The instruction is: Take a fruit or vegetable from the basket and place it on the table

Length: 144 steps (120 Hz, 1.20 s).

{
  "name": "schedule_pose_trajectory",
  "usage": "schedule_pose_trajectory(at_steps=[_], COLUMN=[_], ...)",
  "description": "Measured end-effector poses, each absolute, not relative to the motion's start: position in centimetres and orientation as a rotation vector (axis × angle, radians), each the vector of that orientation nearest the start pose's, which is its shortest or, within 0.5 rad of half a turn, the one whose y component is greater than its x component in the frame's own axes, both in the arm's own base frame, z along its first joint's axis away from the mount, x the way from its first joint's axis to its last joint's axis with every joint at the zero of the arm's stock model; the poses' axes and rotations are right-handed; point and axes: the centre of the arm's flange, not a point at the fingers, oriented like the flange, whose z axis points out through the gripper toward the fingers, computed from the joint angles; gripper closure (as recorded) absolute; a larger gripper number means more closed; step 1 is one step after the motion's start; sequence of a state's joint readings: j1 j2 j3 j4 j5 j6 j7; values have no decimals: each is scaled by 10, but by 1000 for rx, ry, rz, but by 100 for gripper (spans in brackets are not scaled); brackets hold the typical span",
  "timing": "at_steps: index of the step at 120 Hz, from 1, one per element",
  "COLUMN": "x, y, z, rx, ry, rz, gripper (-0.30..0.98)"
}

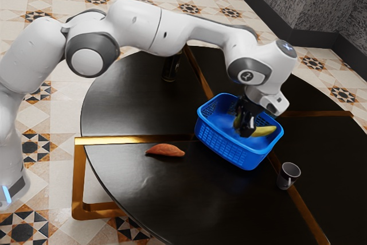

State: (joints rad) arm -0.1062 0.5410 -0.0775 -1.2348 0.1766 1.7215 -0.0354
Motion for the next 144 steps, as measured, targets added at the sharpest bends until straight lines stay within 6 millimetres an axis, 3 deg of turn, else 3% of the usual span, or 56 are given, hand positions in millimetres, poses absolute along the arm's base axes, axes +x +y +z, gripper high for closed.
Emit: schedule_pose_trajectory(at_steps=[26, 40, 67, 118, 135, 144], x=[700, 696, 677, 639, 630, 629], y=[-109, -117, -114, -112, -98, -78], z=[475, 480, 491, 584, 612, 619], rx=[-2991, -2996, -2990, -2960, -2910, -2885], ry=[267, 280, 247, 183, 137, 83], rz=[17, 23, 85, -45, -84, -85], gripper=[63, 58, 61, 62, 60, 59])
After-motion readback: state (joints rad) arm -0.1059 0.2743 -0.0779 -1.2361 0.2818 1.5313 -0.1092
